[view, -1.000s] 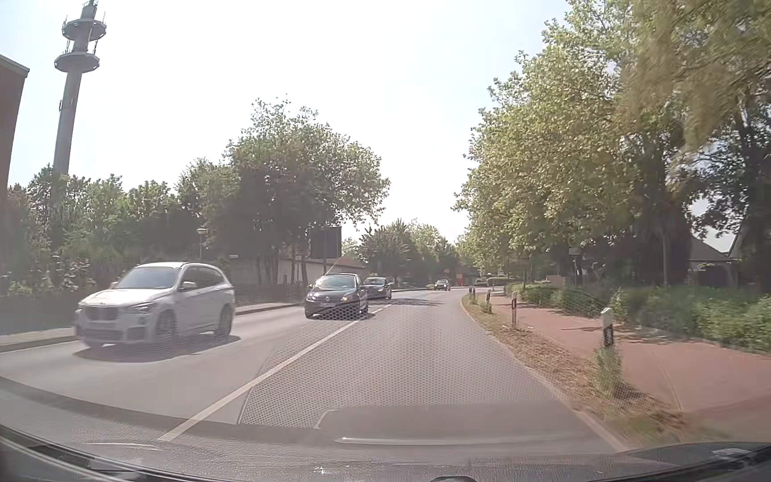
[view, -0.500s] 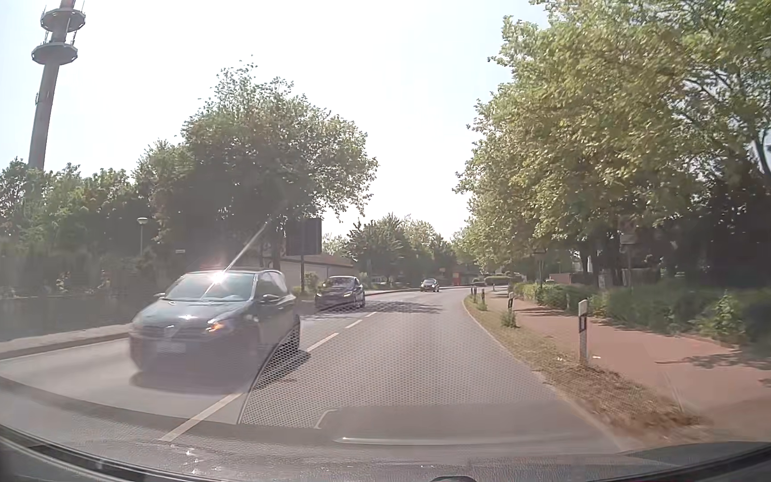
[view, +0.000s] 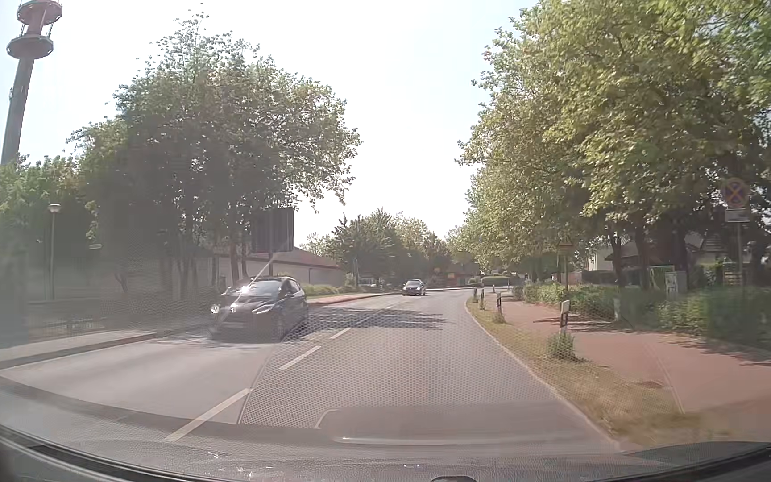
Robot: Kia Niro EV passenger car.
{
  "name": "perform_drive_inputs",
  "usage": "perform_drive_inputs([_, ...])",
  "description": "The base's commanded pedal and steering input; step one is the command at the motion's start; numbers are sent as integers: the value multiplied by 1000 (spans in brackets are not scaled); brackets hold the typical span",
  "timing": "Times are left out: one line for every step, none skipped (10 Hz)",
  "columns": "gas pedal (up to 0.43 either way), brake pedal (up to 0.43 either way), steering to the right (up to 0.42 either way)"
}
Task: Follow the waypoints while adhering to traffic rules and regulations
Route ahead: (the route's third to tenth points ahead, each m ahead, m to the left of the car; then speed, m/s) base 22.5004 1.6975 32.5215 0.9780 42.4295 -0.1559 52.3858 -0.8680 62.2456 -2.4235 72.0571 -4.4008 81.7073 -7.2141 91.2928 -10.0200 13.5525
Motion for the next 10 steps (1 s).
perform_drive_inputs([169, 0, 9])
perform_drive_inputs([169, 0, 9])
perform_drive_inputs([169, 0, 10])
perform_drive_inputs([169, 0, 11])
perform_drive_inputs([177, 0, 11])
perform_drive_inputs([177, 0, 12])
perform_drive_inputs([177, 0, 12])
perform_drive_inputs([177, 0, 12])
perform_drive_inputs([177, 0, 12])
perform_drive_inputs([177, 0, 12])
